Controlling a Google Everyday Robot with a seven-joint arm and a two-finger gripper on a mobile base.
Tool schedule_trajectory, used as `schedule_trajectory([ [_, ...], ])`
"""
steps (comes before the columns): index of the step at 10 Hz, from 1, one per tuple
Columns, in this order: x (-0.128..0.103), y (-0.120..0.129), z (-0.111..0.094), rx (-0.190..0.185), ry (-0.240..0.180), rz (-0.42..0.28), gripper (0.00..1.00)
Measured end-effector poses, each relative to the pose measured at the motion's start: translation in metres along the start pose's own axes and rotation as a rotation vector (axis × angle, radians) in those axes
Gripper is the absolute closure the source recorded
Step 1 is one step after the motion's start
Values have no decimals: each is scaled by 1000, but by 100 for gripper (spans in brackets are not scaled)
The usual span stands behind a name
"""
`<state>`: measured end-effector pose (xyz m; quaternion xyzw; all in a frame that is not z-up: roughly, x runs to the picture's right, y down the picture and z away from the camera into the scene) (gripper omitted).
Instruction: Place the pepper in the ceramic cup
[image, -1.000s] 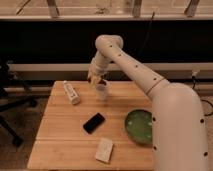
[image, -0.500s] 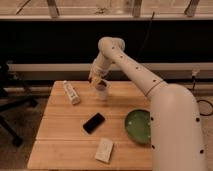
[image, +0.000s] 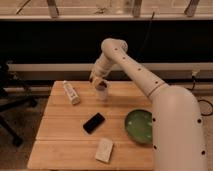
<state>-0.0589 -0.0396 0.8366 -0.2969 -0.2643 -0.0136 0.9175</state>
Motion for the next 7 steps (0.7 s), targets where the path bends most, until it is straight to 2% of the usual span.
schedule_trajectory([
  [3, 1, -3, 0, 14, -16, -1, 20],
  [7, 3, -5, -3, 9, -11, 2, 20],
])
